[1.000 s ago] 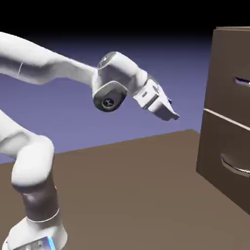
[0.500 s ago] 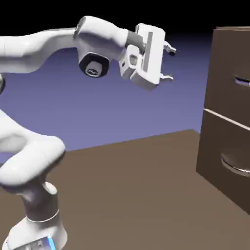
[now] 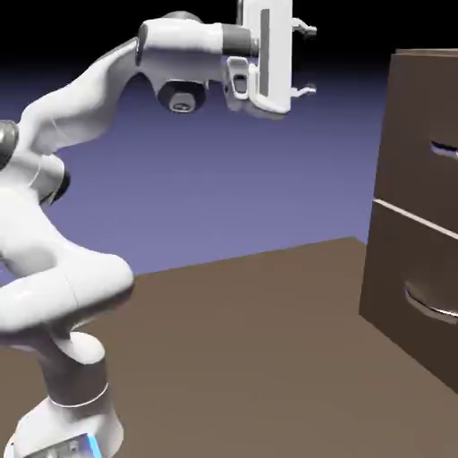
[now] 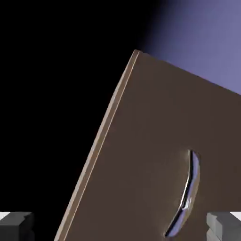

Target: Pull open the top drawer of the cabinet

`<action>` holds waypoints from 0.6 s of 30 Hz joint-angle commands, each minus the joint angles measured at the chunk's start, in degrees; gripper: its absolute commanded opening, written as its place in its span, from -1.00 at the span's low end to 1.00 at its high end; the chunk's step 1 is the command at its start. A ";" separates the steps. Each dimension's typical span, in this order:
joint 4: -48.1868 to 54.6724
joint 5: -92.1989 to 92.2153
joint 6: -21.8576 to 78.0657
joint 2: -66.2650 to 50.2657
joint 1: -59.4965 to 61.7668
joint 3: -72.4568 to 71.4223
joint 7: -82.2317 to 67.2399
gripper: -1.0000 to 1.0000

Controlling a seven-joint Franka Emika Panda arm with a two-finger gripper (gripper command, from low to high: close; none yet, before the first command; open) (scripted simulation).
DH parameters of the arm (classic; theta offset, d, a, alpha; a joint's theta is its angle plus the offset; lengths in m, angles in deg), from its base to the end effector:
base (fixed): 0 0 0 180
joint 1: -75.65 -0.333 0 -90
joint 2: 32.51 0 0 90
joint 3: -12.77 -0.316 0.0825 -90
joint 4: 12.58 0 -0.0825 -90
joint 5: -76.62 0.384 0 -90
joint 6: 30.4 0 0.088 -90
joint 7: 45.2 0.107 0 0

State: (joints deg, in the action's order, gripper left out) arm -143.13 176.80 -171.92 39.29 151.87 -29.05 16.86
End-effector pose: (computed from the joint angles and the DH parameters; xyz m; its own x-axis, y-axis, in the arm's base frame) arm 0.3644 -0.0010 0.7238 -0.2059 -0.8818 -0.4244 0.0436 0.4250 -0.9042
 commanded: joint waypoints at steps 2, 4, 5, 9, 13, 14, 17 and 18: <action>1.52 4.99 1.62 1.95 3.83 -2.08 0.98 0.00; 3.03 9.97 3.23 3.90 7.65 -4.16 1.95 0.00; 3.79 12.46 4.04 4.87 9.57 -5.20 2.44 0.00; 6.82 22.43 7.27 8.76 17.22 -9.36 4.39 0.00; 9.85 32.40 10.51 12.66 24.87 -13.52 6.34 0.00; 10.61 34.89 11.31 13.63 26.78 -14.56 6.83 0.00; 12.88 42.36 13.74 16.55 32.52 -17.68 8.29 0.00; 13.64 44.86 14.55 17.52 34.43 -18.72 8.78 0.00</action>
State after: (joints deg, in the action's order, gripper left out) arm -129.49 221.66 -157.38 56.81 186.30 -47.77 25.63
